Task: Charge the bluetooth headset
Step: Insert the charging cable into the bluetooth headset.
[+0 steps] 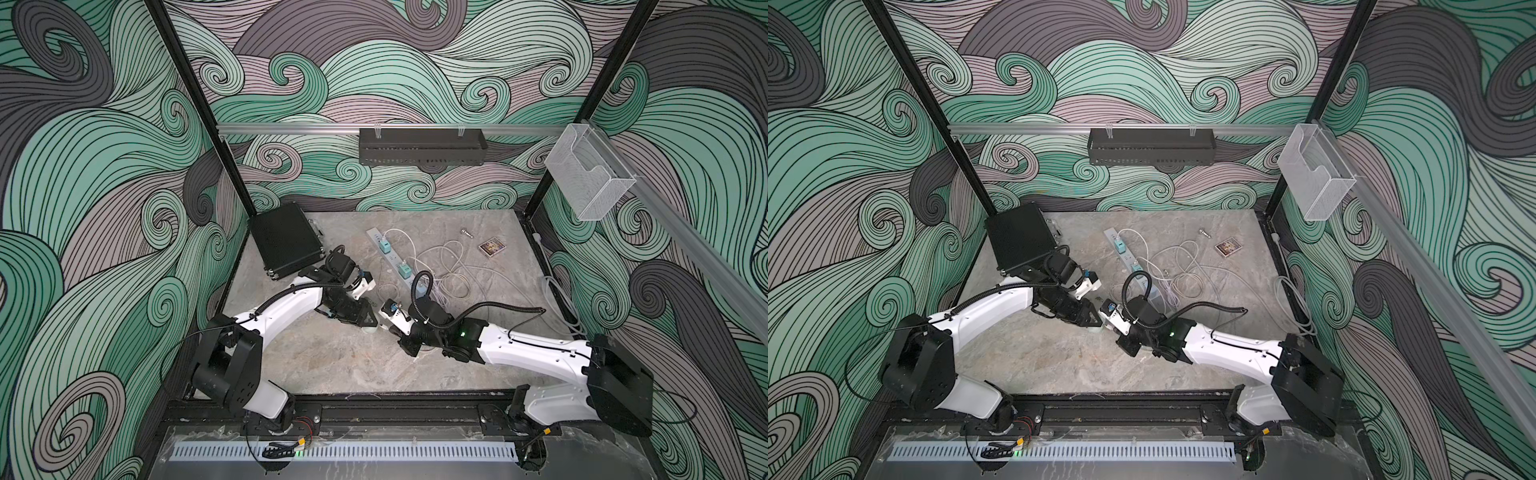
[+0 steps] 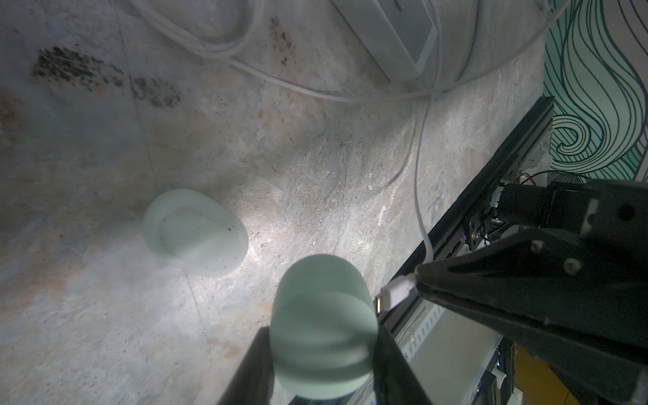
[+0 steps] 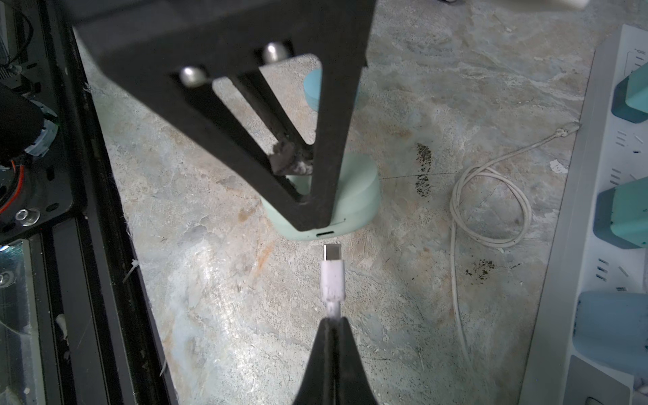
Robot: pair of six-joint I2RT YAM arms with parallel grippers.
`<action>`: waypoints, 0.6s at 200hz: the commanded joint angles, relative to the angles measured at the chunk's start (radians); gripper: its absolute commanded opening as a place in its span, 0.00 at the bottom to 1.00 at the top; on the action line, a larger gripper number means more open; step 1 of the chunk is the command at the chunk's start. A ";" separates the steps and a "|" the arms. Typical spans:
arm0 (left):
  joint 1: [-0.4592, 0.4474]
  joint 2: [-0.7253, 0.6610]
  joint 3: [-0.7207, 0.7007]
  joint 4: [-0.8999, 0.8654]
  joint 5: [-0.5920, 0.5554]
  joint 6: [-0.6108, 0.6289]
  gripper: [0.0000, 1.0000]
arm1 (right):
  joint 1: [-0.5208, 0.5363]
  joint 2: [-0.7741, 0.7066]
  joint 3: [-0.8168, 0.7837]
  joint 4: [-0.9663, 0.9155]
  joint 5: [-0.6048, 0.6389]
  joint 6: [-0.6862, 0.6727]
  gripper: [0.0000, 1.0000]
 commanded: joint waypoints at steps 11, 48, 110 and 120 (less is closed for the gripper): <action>-0.008 -0.001 0.032 -0.020 0.016 -0.012 0.16 | 0.004 -0.001 0.024 0.003 0.007 -0.005 0.00; -0.009 0.005 0.031 -0.021 0.019 -0.010 0.16 | 0.009 0.002 0.029 0.004 0.006 -0.012 0.00; -0.012 0.008 0.034 -0.025 0.028 -0.009 0.16 | 0.011 0.019 0.039 -0.002 0.004 -0.019 0.00; -0.012 0.007 0.035 -0.026 0.030 -0.009 0.16 | 0.013 0.021 0.041 -0.002 0.004 -0.021 0.00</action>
